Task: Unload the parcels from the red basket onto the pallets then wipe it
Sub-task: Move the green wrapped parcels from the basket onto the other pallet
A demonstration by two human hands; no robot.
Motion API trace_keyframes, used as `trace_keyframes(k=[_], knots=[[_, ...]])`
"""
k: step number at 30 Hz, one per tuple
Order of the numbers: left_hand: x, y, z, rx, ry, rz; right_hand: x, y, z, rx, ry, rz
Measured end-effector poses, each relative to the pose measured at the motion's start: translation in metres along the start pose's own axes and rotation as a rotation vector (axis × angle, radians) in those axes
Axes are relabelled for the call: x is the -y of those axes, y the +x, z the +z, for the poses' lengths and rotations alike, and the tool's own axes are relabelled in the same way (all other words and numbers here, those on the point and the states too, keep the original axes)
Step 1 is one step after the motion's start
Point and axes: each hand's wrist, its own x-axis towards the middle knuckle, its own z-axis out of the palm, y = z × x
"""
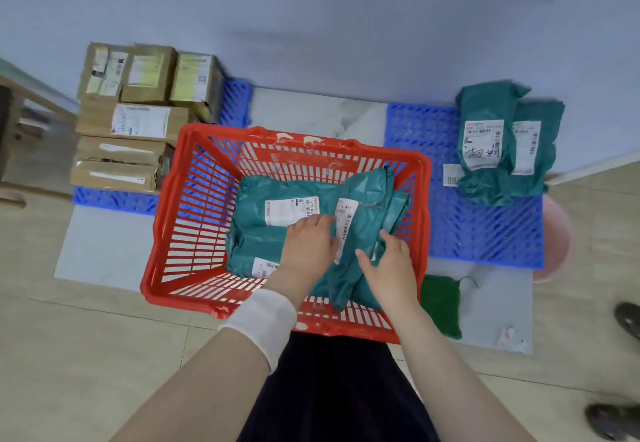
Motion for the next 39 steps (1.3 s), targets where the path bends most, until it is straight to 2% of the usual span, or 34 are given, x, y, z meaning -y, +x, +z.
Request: trace_keyframes(k=[4,10,16,19,24,31,34,37,39], knots=[[0.020,0.013,0.004,0.064,0.067,0.062,0.008,0.014,0.025,-0.021,-0.004,0.105],[0.060,0.032,0.010,0.126,0.192,0.202,0.018,0.030,0.073,-0.213,-0.065,0.302],[0.090,0.039,0.022,0.189,0.165,0.176,0.020,0.049,0.096,-0.328,-0.183,0.430],[0.094,0.038,0.025,0.206,0.106,0.148,0.017,0.057,0.093,-0.390,-0.230,0.432],[0.095,0.033,0.018,0.186,0.010,0.126,0.022,0.048,0.093,-0.463,-0.245,0.319],[0.098,0.021,0.000,0.148,-0.209,0.053,0.042,0.030,0.094,-0.447,0.162,0.203],[0.093,0.010,-0.018,0.174,-0.497,-0.072,0.054,0.012,0.067,-0.386,0.378,0.172],[0.079,-0.002,-0.041,0.268,-0.919,-0.239,0.060,-0.007,0.037,-0.254,0.672,0.177],[0.065,-0.011,-0.052,0.305,-1.095,-0.287,0.061,-0.021,0.017,-0.190,0.801,0.147]])
